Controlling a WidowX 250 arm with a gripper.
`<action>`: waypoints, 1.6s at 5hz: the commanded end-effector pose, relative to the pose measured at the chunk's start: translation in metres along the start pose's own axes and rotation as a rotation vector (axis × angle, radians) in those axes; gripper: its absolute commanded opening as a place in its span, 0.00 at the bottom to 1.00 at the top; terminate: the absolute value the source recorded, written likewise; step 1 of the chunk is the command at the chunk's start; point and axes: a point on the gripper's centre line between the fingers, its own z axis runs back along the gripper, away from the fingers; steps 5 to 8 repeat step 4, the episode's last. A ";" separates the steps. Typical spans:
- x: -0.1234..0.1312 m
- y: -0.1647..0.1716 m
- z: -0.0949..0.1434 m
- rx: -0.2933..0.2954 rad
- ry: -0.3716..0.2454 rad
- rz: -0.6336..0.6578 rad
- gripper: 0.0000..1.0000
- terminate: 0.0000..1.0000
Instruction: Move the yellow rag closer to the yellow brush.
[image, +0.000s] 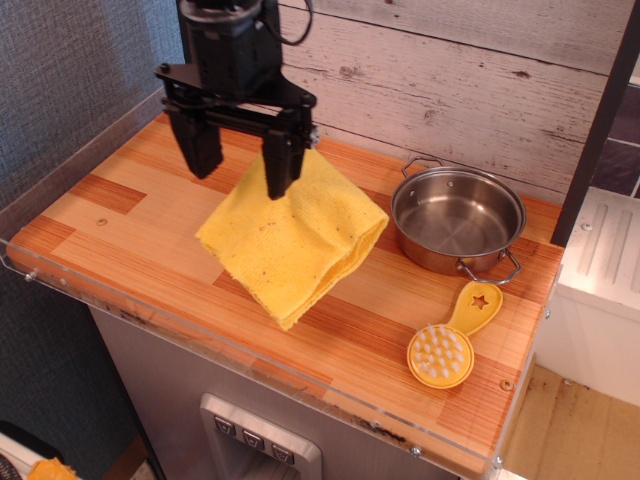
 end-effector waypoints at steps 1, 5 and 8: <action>-0.003 0.002 -0.001 -0.009 -0.027 -0.008 1.00 0.00; -0.004 -0.001 -0.007 0.015 -0.031 -0.002 1.00 1.00; -0.004 -0.001 -0.007 0.015 -0.031 -0.002 1.00 1.00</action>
